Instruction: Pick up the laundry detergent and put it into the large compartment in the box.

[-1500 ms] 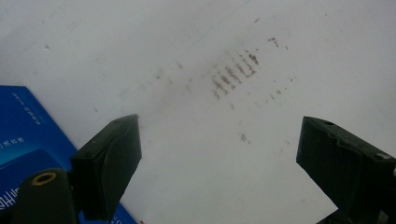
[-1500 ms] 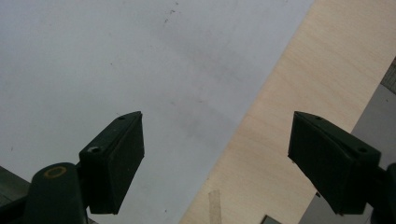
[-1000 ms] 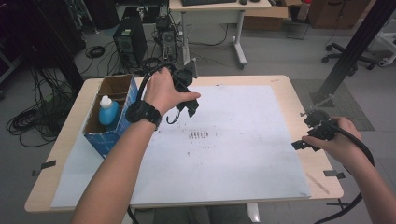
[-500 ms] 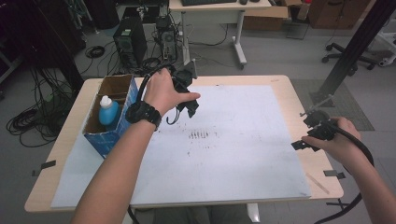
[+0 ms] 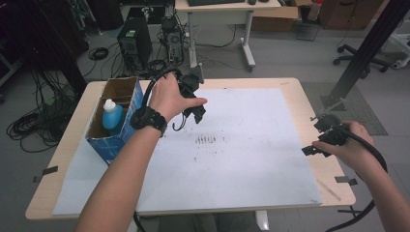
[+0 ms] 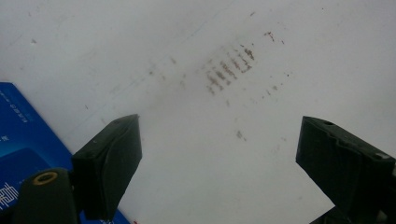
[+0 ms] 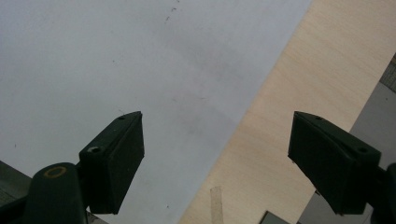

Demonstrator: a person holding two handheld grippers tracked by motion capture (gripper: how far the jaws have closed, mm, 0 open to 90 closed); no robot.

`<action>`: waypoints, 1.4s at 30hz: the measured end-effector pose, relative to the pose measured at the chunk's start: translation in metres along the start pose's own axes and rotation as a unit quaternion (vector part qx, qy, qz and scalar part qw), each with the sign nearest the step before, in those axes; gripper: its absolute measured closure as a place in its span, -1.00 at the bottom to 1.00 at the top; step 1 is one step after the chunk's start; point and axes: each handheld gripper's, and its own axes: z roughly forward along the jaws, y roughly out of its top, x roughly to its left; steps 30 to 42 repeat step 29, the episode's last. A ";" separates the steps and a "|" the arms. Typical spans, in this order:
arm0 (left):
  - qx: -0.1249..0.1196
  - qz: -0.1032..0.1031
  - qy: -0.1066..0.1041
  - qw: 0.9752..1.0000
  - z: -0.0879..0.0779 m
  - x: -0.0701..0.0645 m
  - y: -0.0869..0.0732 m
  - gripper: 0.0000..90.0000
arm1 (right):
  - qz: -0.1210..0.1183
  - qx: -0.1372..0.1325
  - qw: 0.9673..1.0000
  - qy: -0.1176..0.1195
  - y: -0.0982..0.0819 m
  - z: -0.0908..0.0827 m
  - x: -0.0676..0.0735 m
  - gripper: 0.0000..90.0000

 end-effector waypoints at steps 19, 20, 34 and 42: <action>0.000 0.002 -0.003 1.000 0.001 -0.001 -0.002 -0.67 | -0.001 0.001 1.000 -0.001 0.000 -0.001 0.002 -0.59; 0.001 0.002 -0.003 1.000 0.001 -0.001 -0.002 -0.67 | -0.001 0.001 1.000 -0.002 0.000 -0.001 0.003 -0.59; 0.001 0.004 -0.003 1.000 0.001 -0.004 -0.003 -0.67 | -0.002 -0.002 1.000 -0.001 -0.001 -0.002 0.004 -0.59; 0.001 0.004 -0.003 1.000 0.001 -0.004 -0.003 -0.67 | -0.002 -0.002 1.000 -0.001 -0.001 -0.002 0.004 -0.59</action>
